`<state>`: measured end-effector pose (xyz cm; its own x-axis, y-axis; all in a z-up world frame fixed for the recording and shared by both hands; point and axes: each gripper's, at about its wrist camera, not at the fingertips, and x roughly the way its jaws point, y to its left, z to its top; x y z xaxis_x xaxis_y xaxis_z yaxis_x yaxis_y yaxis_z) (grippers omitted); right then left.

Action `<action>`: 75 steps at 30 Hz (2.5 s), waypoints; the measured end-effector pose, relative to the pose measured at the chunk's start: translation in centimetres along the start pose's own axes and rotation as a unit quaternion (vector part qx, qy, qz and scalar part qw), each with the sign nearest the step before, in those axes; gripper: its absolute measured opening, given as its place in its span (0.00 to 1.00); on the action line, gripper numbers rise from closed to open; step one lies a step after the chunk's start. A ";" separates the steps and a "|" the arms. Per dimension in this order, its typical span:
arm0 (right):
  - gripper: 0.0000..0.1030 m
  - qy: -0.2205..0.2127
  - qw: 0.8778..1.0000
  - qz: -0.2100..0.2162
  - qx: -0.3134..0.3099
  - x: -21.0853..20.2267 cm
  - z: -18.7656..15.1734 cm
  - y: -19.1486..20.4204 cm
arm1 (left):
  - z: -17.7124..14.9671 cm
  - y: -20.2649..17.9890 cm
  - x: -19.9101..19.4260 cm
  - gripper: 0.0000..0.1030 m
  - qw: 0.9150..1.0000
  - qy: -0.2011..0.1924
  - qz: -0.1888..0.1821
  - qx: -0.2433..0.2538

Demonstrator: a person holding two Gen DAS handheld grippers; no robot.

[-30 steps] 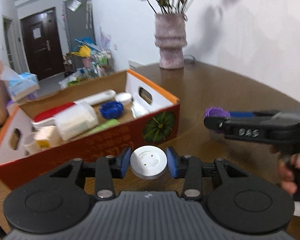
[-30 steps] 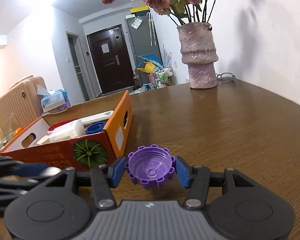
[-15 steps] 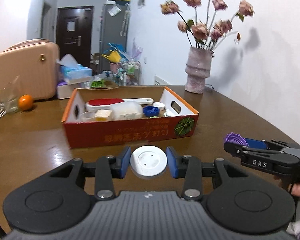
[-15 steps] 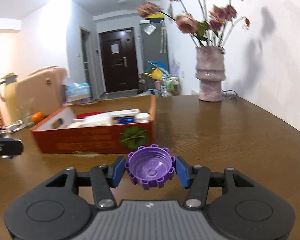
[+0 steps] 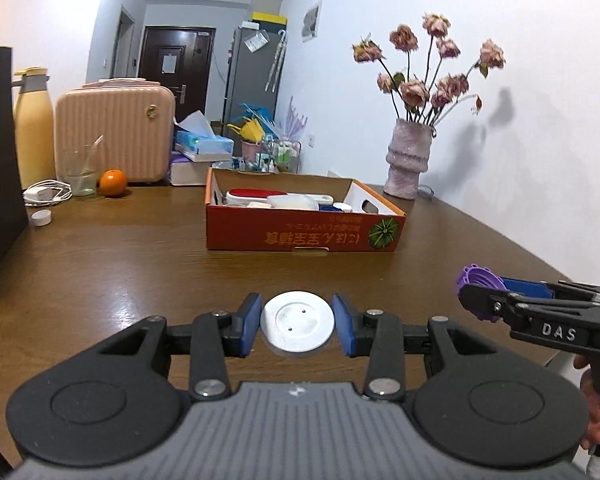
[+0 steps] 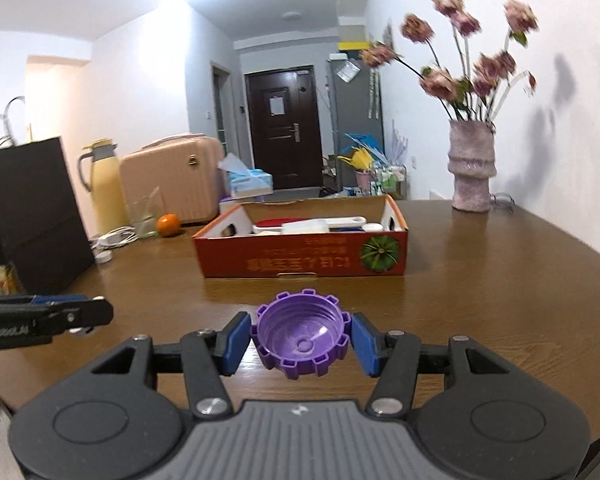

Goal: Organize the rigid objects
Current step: 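Carry the purple cap to the box with the right tool while the left carries the white cap, then lower both caps into the box and open both tools, then withdraw both tools from the box back over the table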

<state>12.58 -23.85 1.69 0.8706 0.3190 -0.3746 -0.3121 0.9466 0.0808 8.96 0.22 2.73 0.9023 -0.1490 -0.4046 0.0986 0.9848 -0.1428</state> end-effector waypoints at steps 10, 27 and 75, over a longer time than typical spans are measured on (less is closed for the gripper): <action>0.52 0.001 1.000 -0.011 -0.019 -0.3 0.9 1.6 | -0.2 1.6 -0.2 0.38 1.000 -0.009 -0.010 -0.017; 0.52 0.016 0.999 0.009 -0.041 17.3 12.4 -5.5 | 12.4 6.1 18.1 0.38 0.998 0.039 -0.037 0.040; 0.68 0.146 0.989 0.009 -0.014 27.6 17.0 -9.4 | 16.9 5.5 25.1 1.00 0.998 0.038 0.007 0.049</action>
<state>46.00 -23.17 6.34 0.7186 0.3053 -0.6248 -0.3408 0.9378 0.0663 39.24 3.43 7.08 0.8696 -0.1376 -0.4742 0.1301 0.9903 -0.0489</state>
